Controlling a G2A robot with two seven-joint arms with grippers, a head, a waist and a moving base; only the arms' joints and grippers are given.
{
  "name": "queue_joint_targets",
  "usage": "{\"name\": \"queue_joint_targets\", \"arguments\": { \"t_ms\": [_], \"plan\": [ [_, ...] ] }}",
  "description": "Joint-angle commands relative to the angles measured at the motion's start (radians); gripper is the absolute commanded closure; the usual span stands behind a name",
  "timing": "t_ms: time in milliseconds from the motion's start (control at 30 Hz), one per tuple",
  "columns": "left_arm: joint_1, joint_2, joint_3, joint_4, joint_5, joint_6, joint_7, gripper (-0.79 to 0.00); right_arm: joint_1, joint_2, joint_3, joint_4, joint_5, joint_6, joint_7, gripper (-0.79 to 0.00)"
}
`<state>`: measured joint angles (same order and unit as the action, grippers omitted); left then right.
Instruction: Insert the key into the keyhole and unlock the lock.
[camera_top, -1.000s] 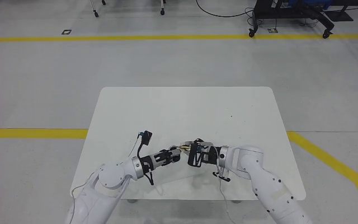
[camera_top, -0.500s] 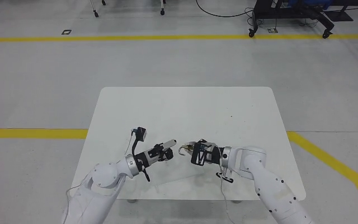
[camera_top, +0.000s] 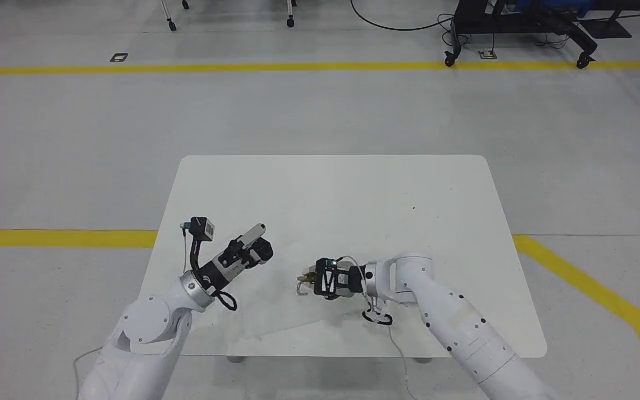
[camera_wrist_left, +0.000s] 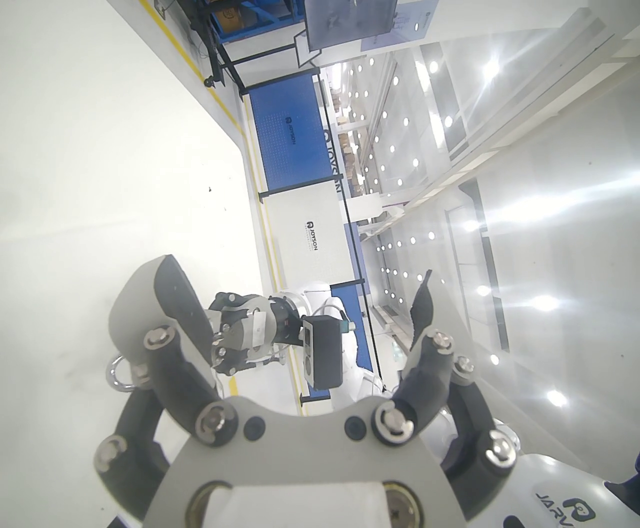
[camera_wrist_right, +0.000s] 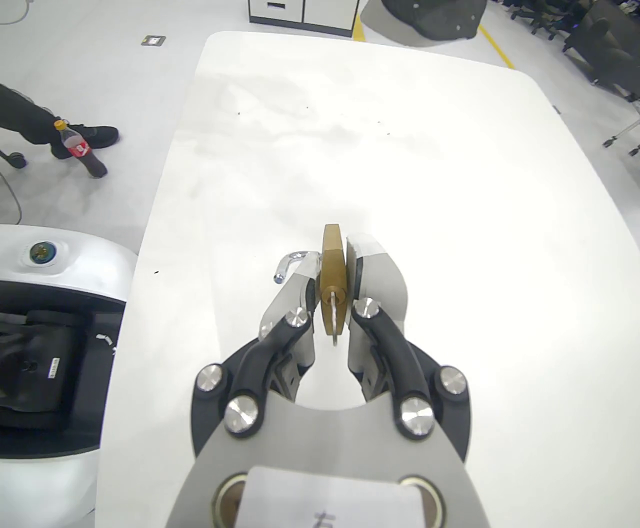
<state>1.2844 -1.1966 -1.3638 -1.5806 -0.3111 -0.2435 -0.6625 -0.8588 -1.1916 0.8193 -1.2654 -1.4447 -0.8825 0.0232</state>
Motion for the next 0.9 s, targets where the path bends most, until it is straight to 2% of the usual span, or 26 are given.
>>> {"name": "queue_joint_targets", "arguments": {
  "t_ms": [0, 100, 233, 367, 433, 700, 867],
  "plan": [
    [0.001, 0.000, 0.000, 0.001, 0.001, 0.004, 0.002, -0.785, 0.012, -0.003, -0.007, 0.026, 0.006, -0.014, 0.005, -0.785],
    [-0.004, 0.000, 0.008, 0.007, 0.009, 0.013, 0.006, -0.785, 0.012, -0.001, 0.007, 0.042, 0.022, -0.023, -0.013, -0.785],
    [-0.011, -0.001, 0.016, 0.018, 0.011, 0.019, 0.010, -0.785, -0.017, 0.023, 0.075, 0.008, 0.008, -0.018, -0.042, -0.785],
    [-0.017, -0.001, 0.020, 0.032, 0.009, 0.026, 0.011, -0.785, -0.085, 0.064, 0.198, -0.074, -0.011, -0.025, -0.083, -0.785],
    [-0.020, -0.001, 0.020, 0.039, -0.004, 0.032, 0.009, -0.785, -0.131, 0.086, 0.271, -0.122, -0.018, -0.039, -0.108, -0.760],
    [-0.025, 0.001, 0.008, 0.054, -0.032, 0.036, -0.004, -0.785, -0.316, 0.151, 0.524, -0.260, -0.037, -0.074, -0.211, -0.785],
    [-0.025, 0.002, 0.010, 0.059, -0.042, 0.047, -0.010, -0.785, -0.326, 0.154, 0.538, -0.263, -0.036, -0.081, -0.221, -0.785]
  ]
}}
